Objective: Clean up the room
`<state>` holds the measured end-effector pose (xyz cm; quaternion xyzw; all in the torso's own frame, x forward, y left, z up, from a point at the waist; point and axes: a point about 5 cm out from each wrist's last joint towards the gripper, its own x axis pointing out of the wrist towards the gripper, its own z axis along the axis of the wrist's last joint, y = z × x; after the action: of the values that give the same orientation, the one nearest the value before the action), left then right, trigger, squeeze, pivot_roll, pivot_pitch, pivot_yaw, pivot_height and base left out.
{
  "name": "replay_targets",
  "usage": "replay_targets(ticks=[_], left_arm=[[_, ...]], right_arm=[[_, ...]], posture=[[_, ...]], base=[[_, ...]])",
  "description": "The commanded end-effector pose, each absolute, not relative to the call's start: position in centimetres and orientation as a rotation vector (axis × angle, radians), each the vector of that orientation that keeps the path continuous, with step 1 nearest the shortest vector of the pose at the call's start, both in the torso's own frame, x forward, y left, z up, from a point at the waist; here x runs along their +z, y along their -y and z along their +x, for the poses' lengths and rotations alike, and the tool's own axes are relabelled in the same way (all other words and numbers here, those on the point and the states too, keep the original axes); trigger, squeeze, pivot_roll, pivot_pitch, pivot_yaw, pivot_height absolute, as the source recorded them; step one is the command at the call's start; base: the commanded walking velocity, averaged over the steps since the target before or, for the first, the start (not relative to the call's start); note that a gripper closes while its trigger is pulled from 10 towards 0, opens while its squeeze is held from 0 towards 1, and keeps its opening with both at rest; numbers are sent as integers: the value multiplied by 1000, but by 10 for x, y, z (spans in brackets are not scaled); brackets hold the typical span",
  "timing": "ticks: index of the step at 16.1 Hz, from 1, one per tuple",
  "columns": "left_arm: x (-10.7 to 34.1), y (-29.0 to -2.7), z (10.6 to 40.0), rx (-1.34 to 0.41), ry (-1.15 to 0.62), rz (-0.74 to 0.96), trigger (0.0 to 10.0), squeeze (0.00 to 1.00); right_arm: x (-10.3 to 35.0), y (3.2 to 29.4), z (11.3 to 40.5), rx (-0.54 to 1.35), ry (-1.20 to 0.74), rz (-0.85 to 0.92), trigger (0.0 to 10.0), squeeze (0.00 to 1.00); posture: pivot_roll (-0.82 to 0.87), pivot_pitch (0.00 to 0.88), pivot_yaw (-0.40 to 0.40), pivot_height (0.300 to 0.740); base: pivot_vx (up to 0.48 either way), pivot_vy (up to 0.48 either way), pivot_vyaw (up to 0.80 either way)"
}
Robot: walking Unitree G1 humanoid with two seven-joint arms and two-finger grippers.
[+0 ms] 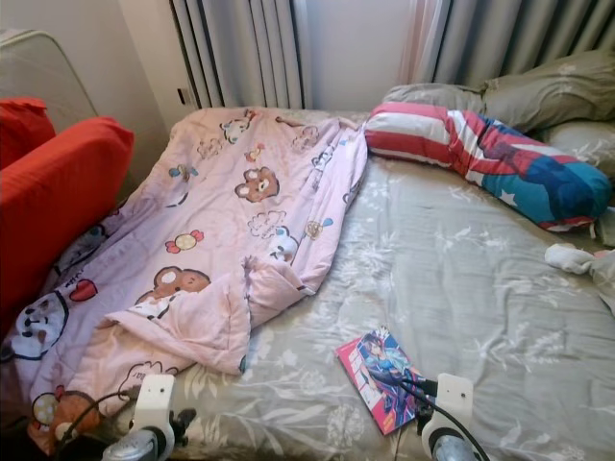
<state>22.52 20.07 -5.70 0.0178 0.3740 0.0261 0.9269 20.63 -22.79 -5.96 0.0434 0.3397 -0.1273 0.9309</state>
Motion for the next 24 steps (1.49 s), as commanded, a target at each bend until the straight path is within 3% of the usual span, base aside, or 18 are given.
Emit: replay_targets(ticks=[1, 5, 7, 8, 12, 16, 21, 24], left_arm=[[-53, -206, 230, 66, -747, 49, 10000, 0], [-23, -205, 266, 73, -557, 39, 10000, 0], [-16, -203, 271, 63, -481, 34, 10000, 0], [-16, -201, 270, 44, -460, 47, 10000, 0], [-6, -198, 269, 46, -319, 31, 10000, 0], [-10, -207, 255, 108, -288, 23, 10000, 0], [1, -224, 258, 138, -231, 34, 10000, 0], [3, -221, 263, 139, -229, 29, 10000, 0]], right_arm=[[-58, 228, 208, -234, -677, 63, 10000, 0], [-53, 224, 212, -199, -599, 83, 10000, 0], [-22, 204, 255, -150, -394, 52, 10000, 0], [-17, 201, 259, -154, -361, 42, 10000, 0], [-8, 203, 259, -151, -254, 19, 10000, 0], [-15, 209, 246, -144, -271, 5, 10000, 0], [-12, 208, 247, -173, -236, 22, 10000, 0], [-14, 209, 243, -189, -236, 40, 10000, 0]], posture=[[-17, 46, 33, 740], [49, 62, 10, 740], [62, 73, 21, 740], [56, 78, 27, 740], [37, 82, 27, 740], [61, 73, -20, 740], [76, 105, -6, 740], [80, 90, 34, 740]], base=[[0, 0, 0], [0, 0, 0], [0, 0, 0], [0, 0, 0], [0, 0, 0], [0, 0, 0], [0, 0, 0], [0, 0, 0]])
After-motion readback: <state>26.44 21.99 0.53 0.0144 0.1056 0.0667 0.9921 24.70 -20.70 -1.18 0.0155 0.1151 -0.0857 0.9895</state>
